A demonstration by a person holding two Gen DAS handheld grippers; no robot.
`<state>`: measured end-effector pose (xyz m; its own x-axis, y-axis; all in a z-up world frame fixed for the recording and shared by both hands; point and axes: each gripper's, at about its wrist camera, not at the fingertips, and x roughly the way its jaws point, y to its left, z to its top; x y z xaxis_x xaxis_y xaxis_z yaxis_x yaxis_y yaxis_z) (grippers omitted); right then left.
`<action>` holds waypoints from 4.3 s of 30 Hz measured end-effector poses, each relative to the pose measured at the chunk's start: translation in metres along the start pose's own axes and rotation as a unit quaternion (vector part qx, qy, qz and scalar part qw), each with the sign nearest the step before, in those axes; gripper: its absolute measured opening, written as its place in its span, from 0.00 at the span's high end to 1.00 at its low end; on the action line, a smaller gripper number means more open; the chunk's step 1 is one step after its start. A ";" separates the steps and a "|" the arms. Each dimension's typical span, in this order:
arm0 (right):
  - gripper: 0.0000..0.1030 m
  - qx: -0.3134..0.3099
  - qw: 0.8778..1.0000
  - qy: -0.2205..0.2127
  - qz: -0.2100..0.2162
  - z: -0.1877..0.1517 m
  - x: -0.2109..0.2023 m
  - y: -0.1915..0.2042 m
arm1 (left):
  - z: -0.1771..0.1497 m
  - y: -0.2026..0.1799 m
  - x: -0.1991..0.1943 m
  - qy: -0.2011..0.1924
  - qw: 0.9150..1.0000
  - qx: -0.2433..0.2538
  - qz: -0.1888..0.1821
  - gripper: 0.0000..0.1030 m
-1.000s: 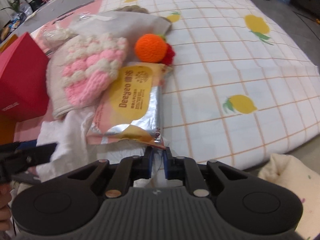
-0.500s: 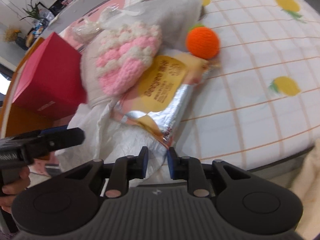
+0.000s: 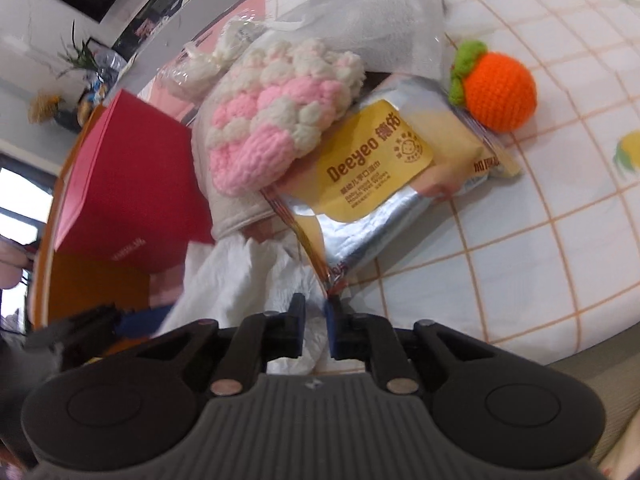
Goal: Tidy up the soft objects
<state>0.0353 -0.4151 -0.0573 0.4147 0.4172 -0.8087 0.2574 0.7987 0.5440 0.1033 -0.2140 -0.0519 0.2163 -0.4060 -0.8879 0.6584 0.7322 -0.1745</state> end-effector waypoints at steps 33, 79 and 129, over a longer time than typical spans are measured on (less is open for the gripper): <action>0.16 0.114 0.985 -0.122 -0.030 0.011 -0.050 -0.037 | -0.033 -0.010 0.010 -0.074 0.992 -0.057 0.079 0.76; 0.35 -0.467 0.867 -0.129 -0.122 -0.043 0.010 0.080 | -0.058 0.018 -0.008 -0.091 0.990 -0.104 0.027 0.76; 0.76 -0.286 0.898 -0.325 0.078 -0.106 -0.115 0.233 | -0.094 0.087 -0.245 -0.285 0.916 -0.169 0.226 0.79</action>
<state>-0.0447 -0.2310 0.1383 0.8766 0.3506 -0.3297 -0.2614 0.9220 0.2855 0.0397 0.0004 0.1105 0.8163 -0.1685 -0.5526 0.1690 0.9843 -0.0504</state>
